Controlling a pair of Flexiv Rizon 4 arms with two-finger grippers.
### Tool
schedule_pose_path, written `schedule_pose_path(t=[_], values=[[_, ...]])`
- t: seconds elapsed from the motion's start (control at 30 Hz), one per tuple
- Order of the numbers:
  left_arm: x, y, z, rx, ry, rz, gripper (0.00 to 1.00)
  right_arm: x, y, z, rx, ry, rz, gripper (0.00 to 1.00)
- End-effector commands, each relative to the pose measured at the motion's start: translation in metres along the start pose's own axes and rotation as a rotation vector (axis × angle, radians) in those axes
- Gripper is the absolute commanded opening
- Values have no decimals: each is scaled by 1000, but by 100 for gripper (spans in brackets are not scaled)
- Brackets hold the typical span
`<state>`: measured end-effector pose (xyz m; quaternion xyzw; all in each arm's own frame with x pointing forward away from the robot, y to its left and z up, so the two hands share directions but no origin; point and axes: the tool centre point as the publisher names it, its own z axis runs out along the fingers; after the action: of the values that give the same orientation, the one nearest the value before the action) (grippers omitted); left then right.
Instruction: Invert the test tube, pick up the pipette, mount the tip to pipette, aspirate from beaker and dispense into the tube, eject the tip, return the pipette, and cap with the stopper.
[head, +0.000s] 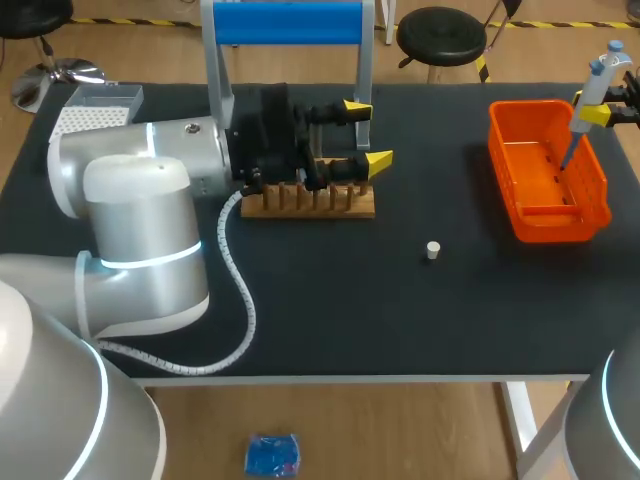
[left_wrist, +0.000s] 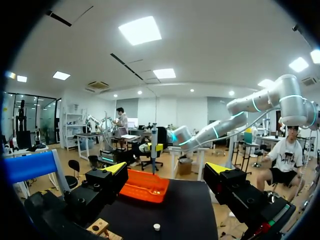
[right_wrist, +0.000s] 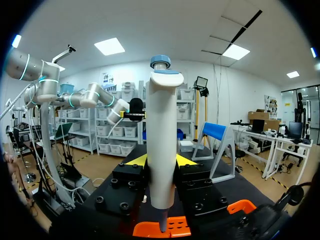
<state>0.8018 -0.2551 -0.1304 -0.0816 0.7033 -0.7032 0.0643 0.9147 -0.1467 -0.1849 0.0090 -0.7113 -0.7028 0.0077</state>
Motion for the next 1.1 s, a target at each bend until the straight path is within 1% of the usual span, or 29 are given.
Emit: schedule_pose_path(t=[0.03, 0.1, 0.17, 0.3, 0.33, 0.53, 0.7, 0.87, 1.1], values=[[1, 0, 1, 1, -5, 0, 100, 4, 3, 3, -3, 13, -2, 0], [1, 0, 1, 1, -5, 0, 100, 10, 8, 14, 8, 0, -10, 0], [1, 0, 1, 1, -5, 0, 100, 15, 13, 22, 1, 5, -11, 0], [1, 0, 1, 1, -5, 0, 100, 28, 22, 47, 12, 15, -5, 0], [1, 0, 1, 1, -5, 0, 100, 32, 23, 54, 13, 28, -3, 0], [1, 0, 1, 1, -5, 0, 100, 49, 33, 97, 25, 33, -13, 0], [1, 0, 1, 1, -5, 0, 100, 62, 36, 136, 15, 54, -16, 0], [1, 0, 1, 1, -5, 0, 100, 71, 35, 172, 17, 83, -9, 0], [1, 0, 1, 1, -5, 0, 100, 87, 35, 207, 5, 144, 7, 0]])
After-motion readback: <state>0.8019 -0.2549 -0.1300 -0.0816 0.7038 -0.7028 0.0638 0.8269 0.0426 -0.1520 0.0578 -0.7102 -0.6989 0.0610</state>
